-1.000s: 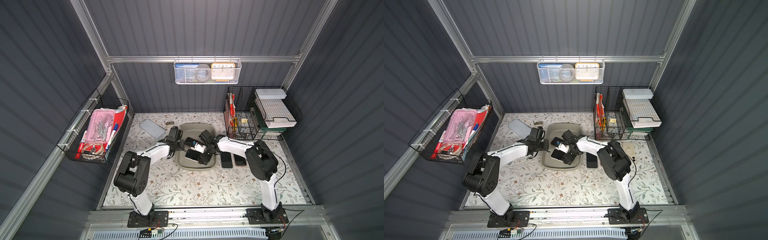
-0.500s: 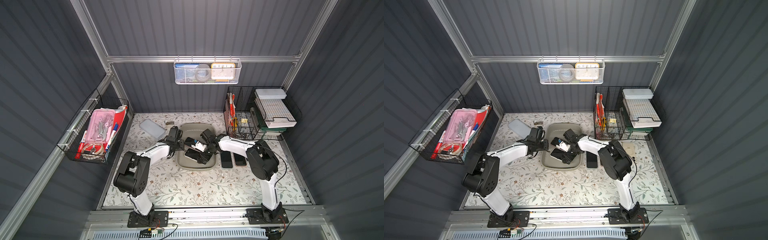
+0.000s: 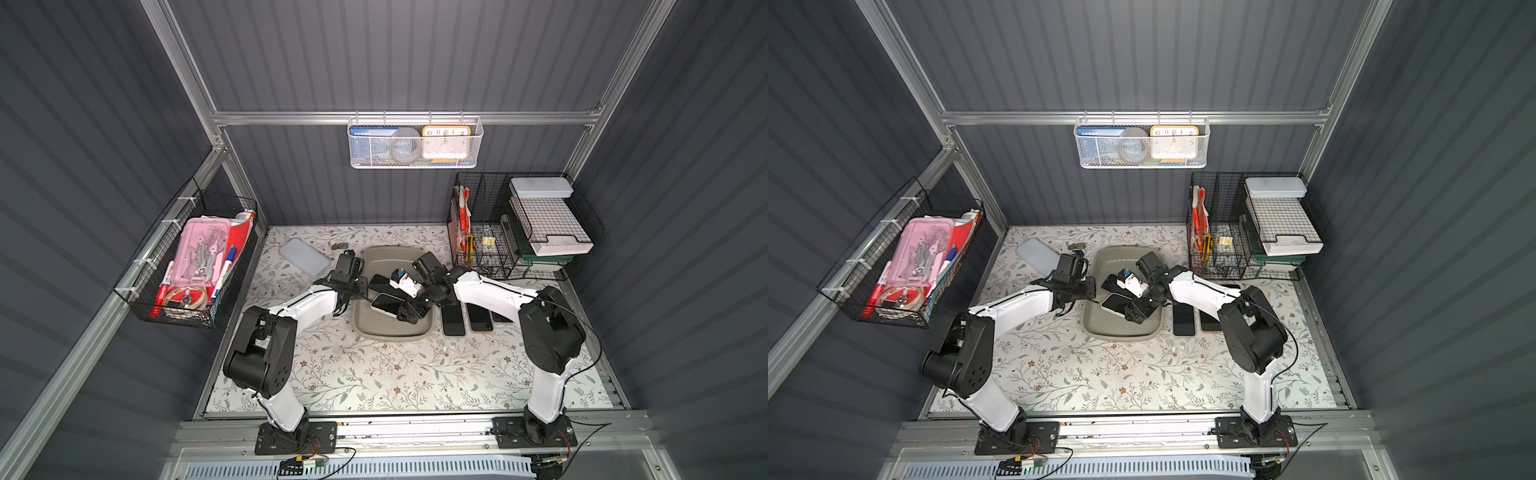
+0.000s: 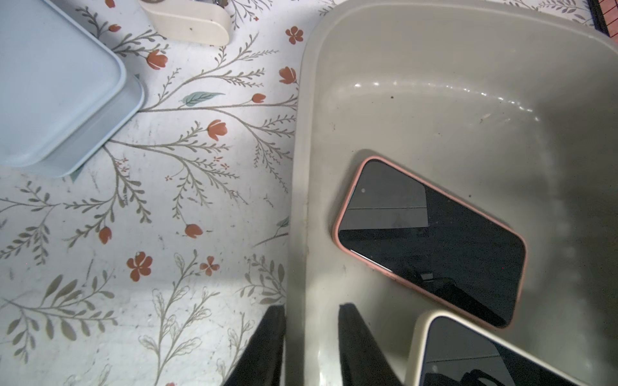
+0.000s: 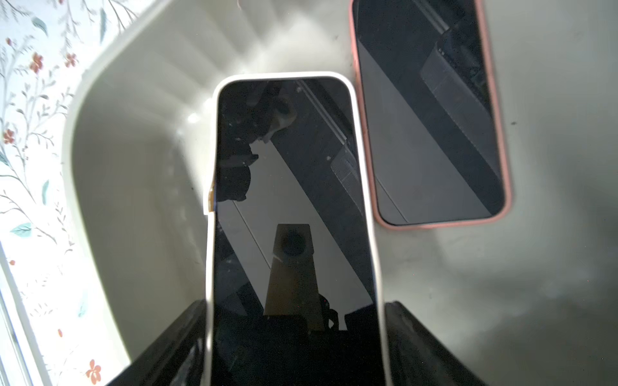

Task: Take the phone out of the storage box
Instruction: Pick up the phone from the storage box.

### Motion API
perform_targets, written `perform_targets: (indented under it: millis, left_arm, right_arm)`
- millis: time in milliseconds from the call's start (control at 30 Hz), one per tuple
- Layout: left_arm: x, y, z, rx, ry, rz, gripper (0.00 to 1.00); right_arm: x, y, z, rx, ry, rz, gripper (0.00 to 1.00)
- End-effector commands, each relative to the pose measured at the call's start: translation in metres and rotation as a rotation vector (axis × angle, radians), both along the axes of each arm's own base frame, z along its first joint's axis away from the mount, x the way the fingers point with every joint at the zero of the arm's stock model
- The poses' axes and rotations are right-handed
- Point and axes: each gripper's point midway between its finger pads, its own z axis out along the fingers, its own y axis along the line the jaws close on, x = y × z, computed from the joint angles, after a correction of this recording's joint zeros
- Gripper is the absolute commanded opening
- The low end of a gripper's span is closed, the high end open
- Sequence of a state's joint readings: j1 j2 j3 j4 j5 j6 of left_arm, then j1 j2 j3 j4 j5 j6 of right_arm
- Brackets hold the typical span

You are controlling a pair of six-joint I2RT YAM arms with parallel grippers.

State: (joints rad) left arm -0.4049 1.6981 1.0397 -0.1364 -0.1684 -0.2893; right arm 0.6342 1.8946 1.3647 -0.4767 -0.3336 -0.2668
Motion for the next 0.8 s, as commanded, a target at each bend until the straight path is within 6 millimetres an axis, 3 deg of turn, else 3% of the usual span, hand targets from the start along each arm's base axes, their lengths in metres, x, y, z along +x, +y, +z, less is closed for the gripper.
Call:
perform_targets:
  millis: [0, 433, 767]
  left_arm:
    - [-0.001, 0.0, 0.012, -0.019, -0.016, 0.0, 0.32]
    - [-0.001, -0.001, 0.014, -0.023, -0.02, -0.001, 0.32]
    - [-0.002, -0.001, 0.017, -0.028, -0.025, -0.002, 0.32]
  right_arm:
    - [0.004, 0.004, 0.016, 0.055, -0.023, -0.009, 0.49]
    - [0.006, -0.019, 0.041, 0.095, -0.039, -0.126, 0.48]
    - [0.011, -0.016, 0.018, 0.059, 0.005, -0.13, 0.43]
